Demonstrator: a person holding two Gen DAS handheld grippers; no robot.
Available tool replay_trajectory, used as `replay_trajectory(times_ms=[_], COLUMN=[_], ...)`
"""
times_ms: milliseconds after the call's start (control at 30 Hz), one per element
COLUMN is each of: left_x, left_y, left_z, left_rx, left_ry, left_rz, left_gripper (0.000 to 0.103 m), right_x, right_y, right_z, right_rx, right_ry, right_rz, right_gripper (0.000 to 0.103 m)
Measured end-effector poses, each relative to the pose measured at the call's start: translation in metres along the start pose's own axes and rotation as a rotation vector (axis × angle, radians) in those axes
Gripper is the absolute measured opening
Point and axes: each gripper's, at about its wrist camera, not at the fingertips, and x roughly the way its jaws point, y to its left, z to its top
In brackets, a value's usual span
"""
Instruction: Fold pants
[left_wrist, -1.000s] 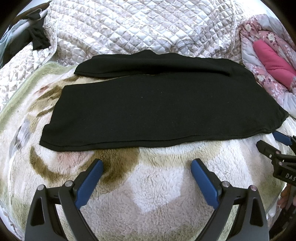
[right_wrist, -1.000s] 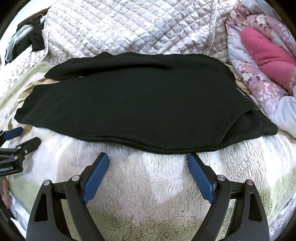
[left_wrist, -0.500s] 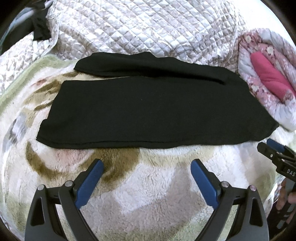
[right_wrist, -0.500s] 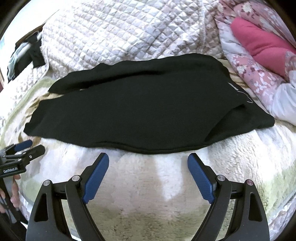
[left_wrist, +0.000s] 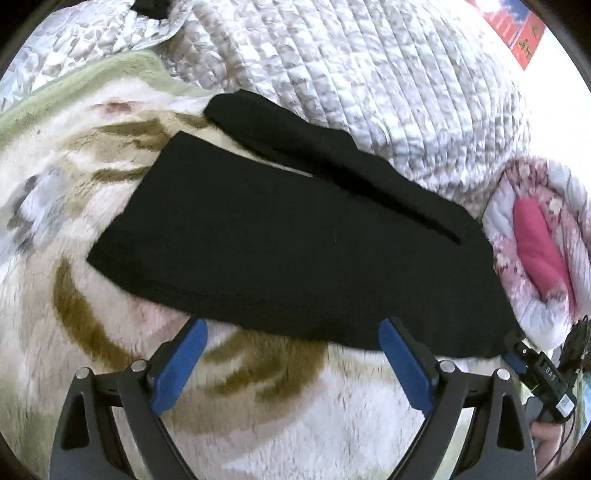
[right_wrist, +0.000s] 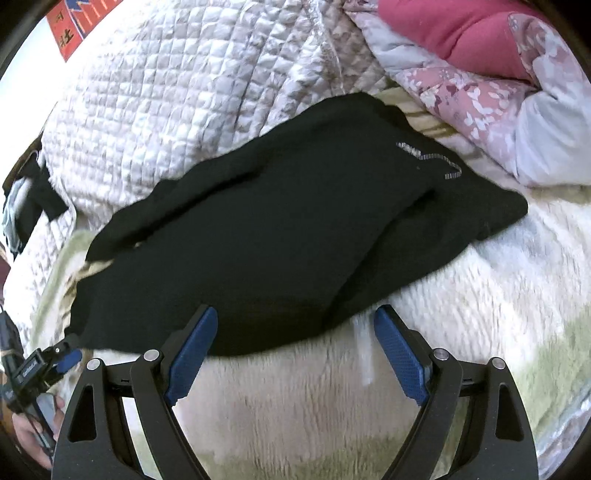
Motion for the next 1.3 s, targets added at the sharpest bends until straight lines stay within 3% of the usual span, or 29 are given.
replay_trajectory(times_ms=[167,333,400,433,500,567,600,633,767,967,1133,1300], left_x=[0.007,0.016,0.017,0.019,0.022,0.023,0.024,0.024,0.013,-0.038,-0.073,-0.069], left_y=[0.011,0.024,0.023,0.023,0.028,0.033,0.036,0.039,0.028,0.021,0.035,0.039], left_z=[0.010,0.022,0.025,0.027,0.030,0.035,0.036,0.037,0.039,0.036,0.007,-0.024], left_rx=[-0.059,-0.095,-0.079,-0.073,-0.087,-0.096,-0.104,-0.113,-0.053,-0.028,-0.056,-0.042], left_ry=[-0.021,-0.041,-0.052,-0.053,-0.055,-0.057,-0.056,-0.053,-0.080,-0.124,-0.123,-0.053], left_rz=[-0.016,0.022,0.052,0.066,0.087,0.113,0.130,0.140,0.172,0.150,0.106,0.124], left_gripper=[0.094,0.075,0.069,0.061,0.050,0.031,0.015,0.009,0.004,0.004,0.004,0.004], right_x=[0.004,0.004,0.008,0.010,0.012,0.013,0.013,0.012,-0.003,-0.050,-0.064,-0.063], right_y=[-0.018,-0.039,-0.050,-0.055,-0.063,-0.071,-0.074,-0.073,-0.070,-0.062,-0.080,-0.095], right_z=[0.019,0.035,0.041,0.043,0.046,0.046,0.047,0.048,0.049,0.041,0.001,-0.027], right_rx=[0.092,0.173,0.213,0.228,0.252,0.278,0.285,0.276,0.261,0.232,0.242,0.295], right_ry=[-0.046,-0.104,-0.107,-0.111,-0.111,-0.110,-0.111,-0.113,-0.134,-0.149,-0.051,-0.020], right_rz=[0.039,0.009,-0.011,-0.019,-0.057,-0.061,-0.055,-0.054,-0.028,0.007,-0.027,-0.034], right_gripper=[0.084,0.069,0.055,0.052,0.033,0.018,0.010,0.007,0.005,0.004,0.004,0.004])
